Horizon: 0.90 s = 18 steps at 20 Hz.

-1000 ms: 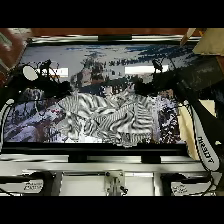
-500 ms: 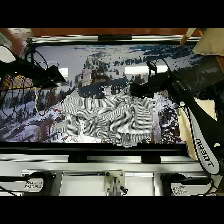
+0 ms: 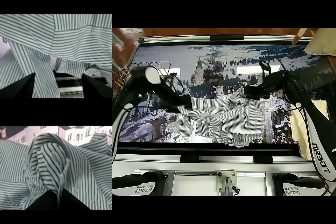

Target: Fold the shirts.

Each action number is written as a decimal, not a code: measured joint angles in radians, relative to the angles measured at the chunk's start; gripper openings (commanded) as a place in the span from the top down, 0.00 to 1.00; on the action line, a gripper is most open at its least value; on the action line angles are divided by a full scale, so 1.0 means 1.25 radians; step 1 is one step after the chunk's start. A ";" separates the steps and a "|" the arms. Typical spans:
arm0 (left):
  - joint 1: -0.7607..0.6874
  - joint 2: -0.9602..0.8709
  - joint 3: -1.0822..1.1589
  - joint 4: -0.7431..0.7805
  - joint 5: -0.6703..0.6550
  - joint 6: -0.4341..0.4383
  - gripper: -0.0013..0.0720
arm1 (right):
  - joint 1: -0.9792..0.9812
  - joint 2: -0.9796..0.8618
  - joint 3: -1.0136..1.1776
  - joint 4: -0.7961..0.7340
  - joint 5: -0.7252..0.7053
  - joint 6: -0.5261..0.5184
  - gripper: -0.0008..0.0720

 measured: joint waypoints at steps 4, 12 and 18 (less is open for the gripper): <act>-0.044 0.002 -0.116 0.005 0.103 -0.091 0.00 | 0.000 0.002 0.000 -0.038 -0.016 -0.003 0.88; -0.069 0.005 -0.171 -0.002 0.333 -0.181 0.53 | 0.000 0.002 0.000 -0.072 -0.021 -0.008 0.88; -0.042 0.066 -0.175 0.060 0.349 -0.194 0.92 | 0.000 0.002 0.000 -0.082 -0.021 -0.010 0.88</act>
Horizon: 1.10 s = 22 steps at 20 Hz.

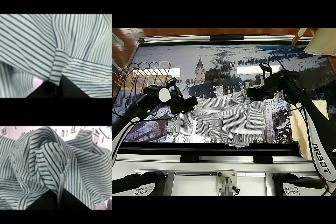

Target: Fold the shirts.

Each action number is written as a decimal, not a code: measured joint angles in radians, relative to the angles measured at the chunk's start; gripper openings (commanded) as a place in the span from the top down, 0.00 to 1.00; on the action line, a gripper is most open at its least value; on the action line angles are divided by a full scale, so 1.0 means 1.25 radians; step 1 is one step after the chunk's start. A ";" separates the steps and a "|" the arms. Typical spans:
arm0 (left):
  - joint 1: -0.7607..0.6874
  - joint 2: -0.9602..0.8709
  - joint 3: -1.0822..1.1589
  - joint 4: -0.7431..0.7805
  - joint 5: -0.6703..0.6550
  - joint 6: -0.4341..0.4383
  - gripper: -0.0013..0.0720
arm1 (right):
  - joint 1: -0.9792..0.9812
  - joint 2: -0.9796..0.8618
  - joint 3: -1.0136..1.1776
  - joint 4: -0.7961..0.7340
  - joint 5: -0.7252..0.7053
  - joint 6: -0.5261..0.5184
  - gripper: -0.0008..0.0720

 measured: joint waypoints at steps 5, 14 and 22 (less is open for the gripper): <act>0.016 0.042 0.000 0.041 -0.028 0.034 0.92 | 0.000 0.000 0.000 0.027 0.000 0.006 0.29; 0.020 0.052 0.000 0.053 -0.073 0.111 0.92 | -0.074 0.017 0.056 0.146 0.029 -0.049 0.29; 0.020 0.052 0.000 0.054 -0.082 0.136 0.92 | -0.149 -0.096 0.078 0.193 -0.035 -0.125 0.08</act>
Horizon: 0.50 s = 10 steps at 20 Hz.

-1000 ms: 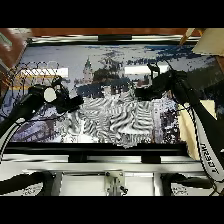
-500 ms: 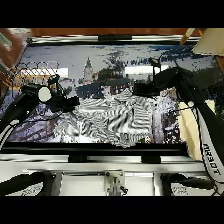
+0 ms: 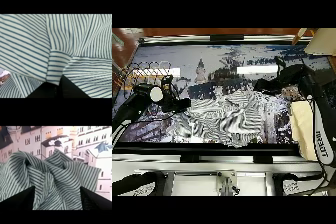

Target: Fold the shirts.

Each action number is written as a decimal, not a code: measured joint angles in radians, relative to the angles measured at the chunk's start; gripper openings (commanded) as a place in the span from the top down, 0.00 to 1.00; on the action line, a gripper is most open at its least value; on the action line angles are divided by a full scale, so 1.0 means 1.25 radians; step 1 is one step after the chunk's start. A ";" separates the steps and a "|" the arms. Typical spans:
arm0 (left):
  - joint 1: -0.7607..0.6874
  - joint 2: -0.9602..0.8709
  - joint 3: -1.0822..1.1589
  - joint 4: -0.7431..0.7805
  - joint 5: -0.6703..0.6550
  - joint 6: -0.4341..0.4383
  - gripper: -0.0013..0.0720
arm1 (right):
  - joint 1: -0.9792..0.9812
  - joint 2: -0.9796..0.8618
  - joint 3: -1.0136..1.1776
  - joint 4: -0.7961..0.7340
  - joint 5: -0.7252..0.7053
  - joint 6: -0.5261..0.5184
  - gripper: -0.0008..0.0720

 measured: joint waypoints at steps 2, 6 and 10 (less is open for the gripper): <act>0.000 0.000 0.000 0.000 -0.001 0.001 0.92 | 0.009 -0.032 0.001 0.055 -0.020 -0.039 0.08; 0.000 0.000 0.000 0.000 -0.001 0.003 0.92 | 0.040 -0.061 0.002 0.112 -0.021 -0.084 0.08; 0.000 0.000 0.000 0.000 -0.001 0.003 0.92 | 0.070 -0.076 0.002 0.116 -0.019 -0.103 0.75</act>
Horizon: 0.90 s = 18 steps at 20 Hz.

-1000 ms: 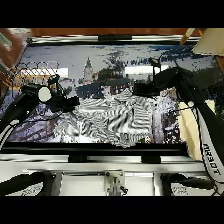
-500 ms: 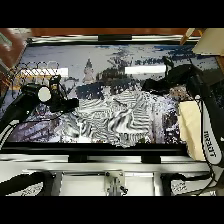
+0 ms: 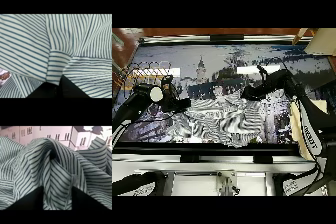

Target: Fold the shirts.

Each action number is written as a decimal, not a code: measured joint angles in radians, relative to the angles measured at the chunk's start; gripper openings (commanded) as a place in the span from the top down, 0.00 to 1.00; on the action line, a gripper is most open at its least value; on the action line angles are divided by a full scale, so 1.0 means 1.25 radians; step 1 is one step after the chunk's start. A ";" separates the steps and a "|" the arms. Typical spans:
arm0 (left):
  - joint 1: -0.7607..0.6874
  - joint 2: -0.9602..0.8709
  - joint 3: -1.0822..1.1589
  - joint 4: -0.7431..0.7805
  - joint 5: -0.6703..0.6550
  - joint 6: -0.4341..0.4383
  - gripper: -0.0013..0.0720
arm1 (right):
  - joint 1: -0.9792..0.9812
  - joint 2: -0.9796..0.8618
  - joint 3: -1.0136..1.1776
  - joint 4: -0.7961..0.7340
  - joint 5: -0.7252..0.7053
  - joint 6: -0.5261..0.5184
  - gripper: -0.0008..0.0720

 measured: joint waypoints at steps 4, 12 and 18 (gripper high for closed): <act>0.000 0.000 0.005 0.000 -0.001 0.028 0.92 | 0.011 0.000 0.014 -0.012 0.008 -0.021 0.88; 0.000 0.002 0.405 0.000 -0.037 0.210 0.92 | 0.015 0.155 0.228 -0.050 0.039 -0.101 0.88; 0.000 0.095 0.792 -0.080 0.052 0.248 0.92 | 0.015 0.404 0.413 -0.086 0.189 -0.114 0.88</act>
